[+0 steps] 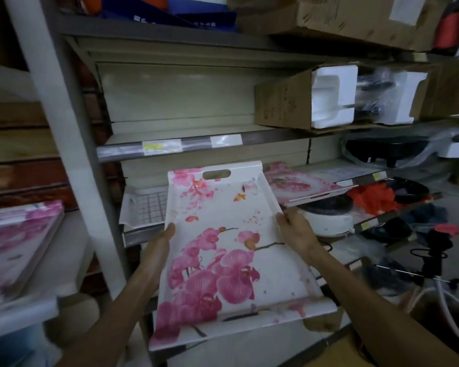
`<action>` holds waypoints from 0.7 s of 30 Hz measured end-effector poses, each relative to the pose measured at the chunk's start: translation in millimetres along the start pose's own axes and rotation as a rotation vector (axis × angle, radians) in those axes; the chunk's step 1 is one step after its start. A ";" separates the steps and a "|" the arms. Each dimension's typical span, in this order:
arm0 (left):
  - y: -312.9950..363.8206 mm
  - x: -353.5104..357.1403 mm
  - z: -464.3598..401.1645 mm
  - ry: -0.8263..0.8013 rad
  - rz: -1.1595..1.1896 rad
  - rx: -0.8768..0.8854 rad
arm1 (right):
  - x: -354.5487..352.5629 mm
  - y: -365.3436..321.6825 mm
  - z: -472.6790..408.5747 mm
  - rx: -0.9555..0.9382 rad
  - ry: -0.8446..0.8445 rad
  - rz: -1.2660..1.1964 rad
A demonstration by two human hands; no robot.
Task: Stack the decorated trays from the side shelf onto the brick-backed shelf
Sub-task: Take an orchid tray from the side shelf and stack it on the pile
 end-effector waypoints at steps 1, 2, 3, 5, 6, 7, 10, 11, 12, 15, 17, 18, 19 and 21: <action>0.5 -9.7 7.4 0.018 -0.003 -0.008 | 6.7 -2.5 6.8 -0.003 -0.003 -0.008; 2.3 -19.3 15.5 0.030 -0.014 -0.014 | 13.4 -6.3 13.2 -0.008 -0.007 -0.016; 3.8 -29.4 21.4 0.036 -0.022 -0.013 | 20.1 -11.1 19.3 -0.016 -0.011 -0.022; 7.4 -52.2 32.2 0.056 -0.030 -0.014 | 34.7 -22.2 30.5 -0.031 -0.031 -0.030; 9.5 -62.5 38.9 0.068 -0.032 -0.019 | 41.8 -28.8 35.3 -0.039 -0.040 -0.037; 13.1 -71.6 44.9 0.075 -0.036 -0.011 | 48.3 -35.2 39.7 -0.046 -0.049 -0.041; 28.4 -98.4 64.8 0.109 -0.058 0.035 | 67.1 -58.2 53.1 -0.075 -0.073 -0.042; 32.5 -109.0 71.2 0.133 -0.059 0.035 | 73.1 -66.3 57.7 -0.086 -0.076 -0.049; 37.3 -120.3 78.0 0.161 -0.059 0.036 | 79.1 -74.8 62.8 -0.097 -0.077 -0.057; 53.8 -152.3 92.7 0.206 -0.083 0.078 | 97.8 -100.4 80.4 -0.129 -0.082 -0.092; 63.1 -174.2 101.3 0.221 -0.090 0.103 | 111.0 -117.3 92.6 -0.140 -0.095 -0.116; 68.5 -184.8 105.9 0.226 -0.088 0.120 | 117.8 -126.2 98.4 -0.144 -0.104 -0.129; 73.4 -197.9 108.7 0.234 -0.087 0.136 | 124.9 -135.6 104.0 -0.149 -0.112 -0.143; 82.5 -225.6 114.9 0.257 -0.087 0.140 | 138.9 -156.8 115.9 -0.161 -0.120 -0.161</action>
Point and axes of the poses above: each hand's wrist, its own z-axis away from the middle knuckle, its own x-axis out of the palm, y = z × x, the point moved 9 cm from there along -z, towards the middle knuckle, and after that the axes turned 9 degrees about z, right-handed, at the moved point
